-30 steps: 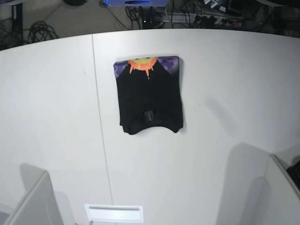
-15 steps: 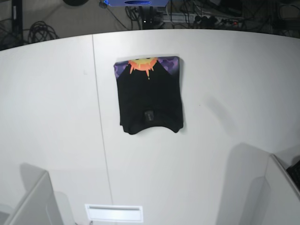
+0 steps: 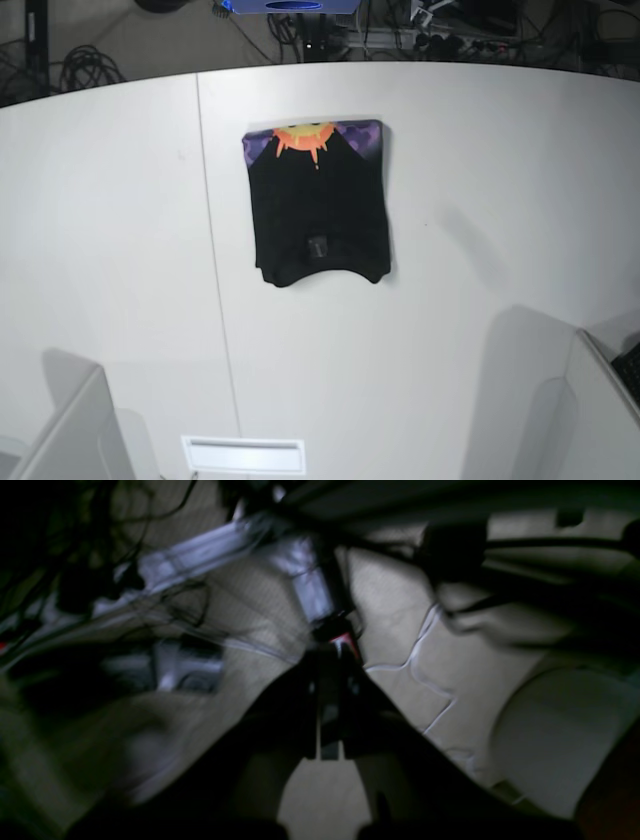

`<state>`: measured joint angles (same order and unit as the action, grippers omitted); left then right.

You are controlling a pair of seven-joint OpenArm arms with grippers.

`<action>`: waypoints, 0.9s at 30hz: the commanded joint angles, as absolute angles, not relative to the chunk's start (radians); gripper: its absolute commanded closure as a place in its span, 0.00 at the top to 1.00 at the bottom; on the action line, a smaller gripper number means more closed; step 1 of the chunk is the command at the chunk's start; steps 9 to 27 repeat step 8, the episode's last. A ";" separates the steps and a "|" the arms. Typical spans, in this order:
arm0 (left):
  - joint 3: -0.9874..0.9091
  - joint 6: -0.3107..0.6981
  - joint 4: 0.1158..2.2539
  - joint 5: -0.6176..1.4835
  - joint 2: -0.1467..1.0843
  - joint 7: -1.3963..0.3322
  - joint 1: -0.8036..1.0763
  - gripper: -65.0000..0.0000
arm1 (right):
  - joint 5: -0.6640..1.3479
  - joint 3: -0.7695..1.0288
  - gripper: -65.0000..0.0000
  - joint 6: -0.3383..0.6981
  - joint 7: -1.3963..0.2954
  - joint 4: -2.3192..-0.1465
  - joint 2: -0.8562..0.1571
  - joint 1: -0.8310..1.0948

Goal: Fold the T-shirt properly

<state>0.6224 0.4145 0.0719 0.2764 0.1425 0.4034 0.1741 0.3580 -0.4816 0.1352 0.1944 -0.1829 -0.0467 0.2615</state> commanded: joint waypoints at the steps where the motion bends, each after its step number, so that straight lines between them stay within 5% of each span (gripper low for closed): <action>1: 0.621 0.420 0.074 0.271 0.139 0.410 0.170 0.00 | 0.354 -0.481 0.00 0.137 0.199 -0.182 -0.054 0.269; 27: 0.621 0.420 0.074 0.271 0.151 0.417 0.159 0.00 | 0.354 -0.483 0.00 0.137 0.200 -0.189 -0.061 0.269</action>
